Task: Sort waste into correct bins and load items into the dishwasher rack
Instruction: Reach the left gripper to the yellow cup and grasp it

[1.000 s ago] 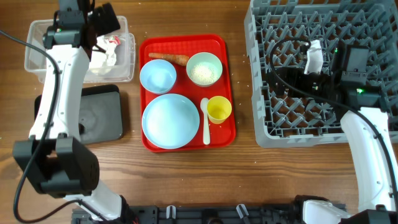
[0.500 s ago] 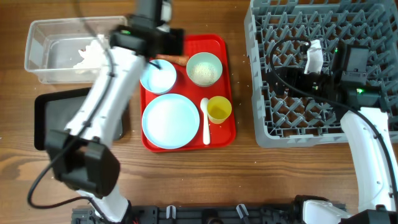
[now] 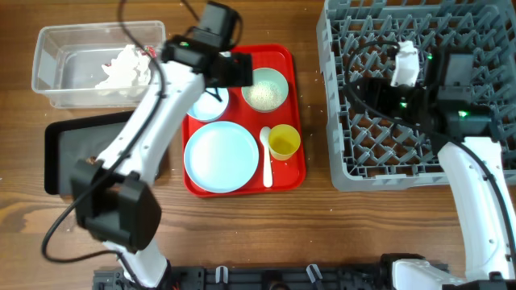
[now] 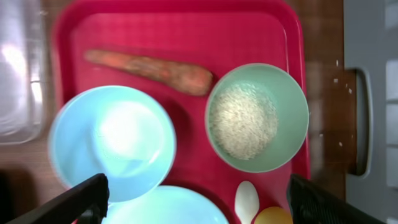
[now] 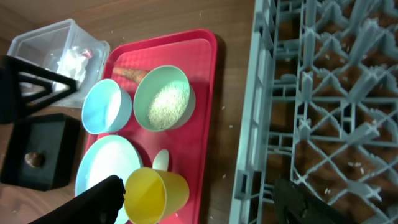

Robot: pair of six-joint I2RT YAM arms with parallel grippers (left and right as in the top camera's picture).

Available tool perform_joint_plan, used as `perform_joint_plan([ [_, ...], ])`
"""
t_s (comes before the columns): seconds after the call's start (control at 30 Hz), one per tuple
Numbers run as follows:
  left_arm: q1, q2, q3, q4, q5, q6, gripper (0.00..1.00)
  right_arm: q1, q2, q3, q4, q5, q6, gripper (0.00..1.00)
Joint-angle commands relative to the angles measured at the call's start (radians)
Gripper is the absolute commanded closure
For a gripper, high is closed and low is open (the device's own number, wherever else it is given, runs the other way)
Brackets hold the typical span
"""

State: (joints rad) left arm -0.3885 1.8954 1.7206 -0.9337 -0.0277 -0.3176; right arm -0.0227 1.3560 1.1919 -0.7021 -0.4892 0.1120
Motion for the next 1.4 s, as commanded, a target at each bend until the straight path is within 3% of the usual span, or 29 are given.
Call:
perform_joint_plan([
  [0.0,0.05,-0.07,0.002,-0.018,0.02,-0.028,0.1,0.103,0.002,0.039,0.018,0.163,0.076,0.21],
  [0.13,0.095,-0.07,0.002,-0.039,0.047,-0.126,0.07,0.223,0.002,0.039,0.038,0.299,0.135,0.21],
  [0.27,0.134,-0.071,0.002,-0.098,0.181,-0.13,0.14,0.312,0.002,0.039,0.035,0.345,0.153,0.21],
  [0.4,0.046,-0.07,0.002,-0.186,0.221,-0.047,0.2,0.304,0.002,0.039,0.011,0.348,0.157,0.22],
  [0.57,-0.118,-0.066,-0.037,-0.245,0.218,-0.046,0.25,0.298,0.002,0.039,-0.048,0.371,0.182,0.22],
  [0.97,-0.227,-0.066,-0.321,0.035,0.217,-0.033,0.33,0.147,0.002,0.039,-0.1,0.332,0.175,0.21],
  [1.1,-0.228,-0.062,-0.386,0.119,0.217,-0.03,0.45,0.146,0.002,0.039,-0.101,0.332,0.175,0.21],
  [1.27,-0.228,-0.055,-0.406,0.162,0.217,-0.031,0.78,0.146,0.002,0.039,-0.108,0.332,0.177,0.21],
  [1.37,-0.228,-0.049,-0.406,0.17,0.217,-0.031,0.87,0.146,0.002,0.039,-0.112,0.332,0.177,0.21],
])
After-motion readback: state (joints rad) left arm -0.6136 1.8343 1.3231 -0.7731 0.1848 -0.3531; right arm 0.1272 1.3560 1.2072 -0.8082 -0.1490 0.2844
